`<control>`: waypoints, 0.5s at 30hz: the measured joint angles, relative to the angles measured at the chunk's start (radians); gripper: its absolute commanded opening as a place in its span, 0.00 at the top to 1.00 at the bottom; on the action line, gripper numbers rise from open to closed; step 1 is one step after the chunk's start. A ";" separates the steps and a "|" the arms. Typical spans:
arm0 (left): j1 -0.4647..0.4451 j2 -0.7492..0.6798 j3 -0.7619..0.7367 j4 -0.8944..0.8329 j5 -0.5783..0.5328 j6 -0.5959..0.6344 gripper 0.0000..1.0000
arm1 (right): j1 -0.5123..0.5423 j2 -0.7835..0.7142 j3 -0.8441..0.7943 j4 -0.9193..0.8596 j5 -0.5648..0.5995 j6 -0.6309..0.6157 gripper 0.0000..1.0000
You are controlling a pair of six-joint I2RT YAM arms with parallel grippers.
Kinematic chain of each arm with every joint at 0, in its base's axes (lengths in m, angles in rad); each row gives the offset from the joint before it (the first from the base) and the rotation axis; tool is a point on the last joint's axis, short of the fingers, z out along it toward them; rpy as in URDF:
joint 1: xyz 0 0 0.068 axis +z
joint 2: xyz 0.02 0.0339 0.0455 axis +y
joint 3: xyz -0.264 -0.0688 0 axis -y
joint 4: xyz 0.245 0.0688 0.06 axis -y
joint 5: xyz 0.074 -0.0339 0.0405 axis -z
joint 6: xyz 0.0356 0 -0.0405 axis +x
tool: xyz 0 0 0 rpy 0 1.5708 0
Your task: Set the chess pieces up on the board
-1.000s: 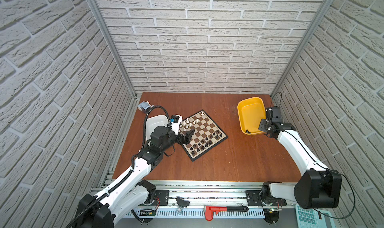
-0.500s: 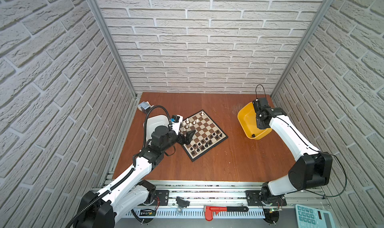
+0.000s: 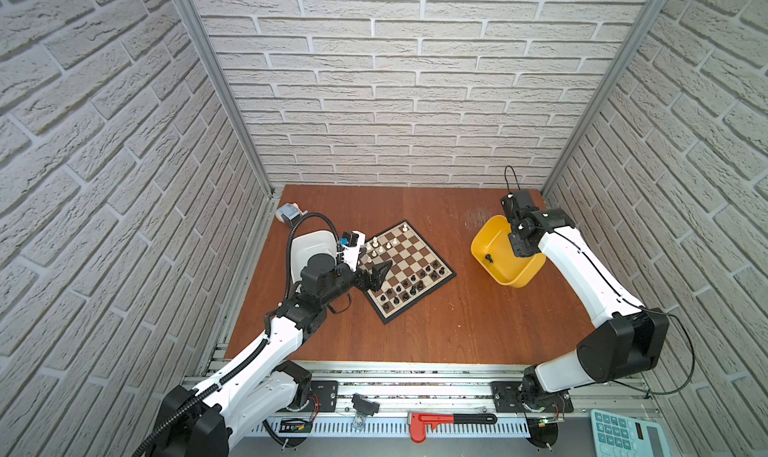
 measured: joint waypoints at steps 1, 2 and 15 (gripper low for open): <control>0.000 0.000 -0.001 0.002 0.003 -0.002 0.02 | 0.003 -0.004 0.003 -0.011 0.006 -0.001 0.93; 0.000 0.000 -0.001 0.002 0.005 -0.004 0.01 | 0.005 -0.006 0.011 -0.024 0.015 -0.003 0.93; 0.000 -0.022 -0.002 0.018 0.018 -0.016 0.02 | -0.023 -0.083 -0.137 0.064 -0.021 0.050 0.92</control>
